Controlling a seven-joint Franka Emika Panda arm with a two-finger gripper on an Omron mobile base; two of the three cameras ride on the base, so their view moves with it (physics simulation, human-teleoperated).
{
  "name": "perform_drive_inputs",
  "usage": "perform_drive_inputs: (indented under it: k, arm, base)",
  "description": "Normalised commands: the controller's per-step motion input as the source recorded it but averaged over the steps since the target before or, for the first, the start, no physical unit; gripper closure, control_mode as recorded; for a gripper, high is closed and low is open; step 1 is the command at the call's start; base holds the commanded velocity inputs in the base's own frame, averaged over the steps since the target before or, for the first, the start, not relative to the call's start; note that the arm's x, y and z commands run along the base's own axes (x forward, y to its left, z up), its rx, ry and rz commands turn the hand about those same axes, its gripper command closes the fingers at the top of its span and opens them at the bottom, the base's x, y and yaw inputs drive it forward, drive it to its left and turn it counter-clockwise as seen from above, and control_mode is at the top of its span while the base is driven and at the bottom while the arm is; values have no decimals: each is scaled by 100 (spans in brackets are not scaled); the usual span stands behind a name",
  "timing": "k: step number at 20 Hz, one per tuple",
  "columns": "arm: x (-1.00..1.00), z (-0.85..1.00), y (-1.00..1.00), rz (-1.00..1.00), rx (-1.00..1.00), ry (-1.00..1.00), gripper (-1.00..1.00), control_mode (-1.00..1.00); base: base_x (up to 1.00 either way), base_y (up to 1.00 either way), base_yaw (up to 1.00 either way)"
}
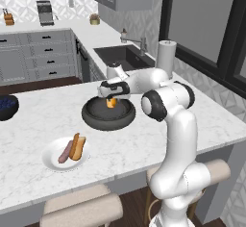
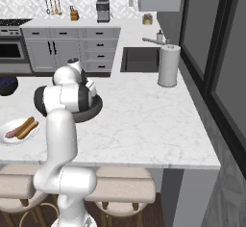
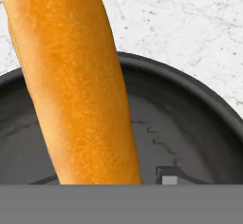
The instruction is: Place one bun and one sausage from the bowl on each plate.
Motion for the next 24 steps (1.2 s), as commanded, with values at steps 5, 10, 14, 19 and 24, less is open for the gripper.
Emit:
perform_drive_inputs:
  k: [5, 10, 14, 19, 24]
  arm:
    - [-25, 5, 0, 0, 0, -2, 100, -100]
    - [-96, 77, 10, -1, 0, -7, 100, -100]
    - [-100, 65, 9, 0, 0, -18, 100, -100]
    - [-80, 12, 4, 1, 0, -16, 100, 100]
    - [0, 0, 0, 0, 0, 0, 100, 100]
  base:
    - [0, 0, 0]
    - [0, 0, 0]
    - [0, 0, 0]
    - [-20, 5, 1]
    - [-100, 86, 12]
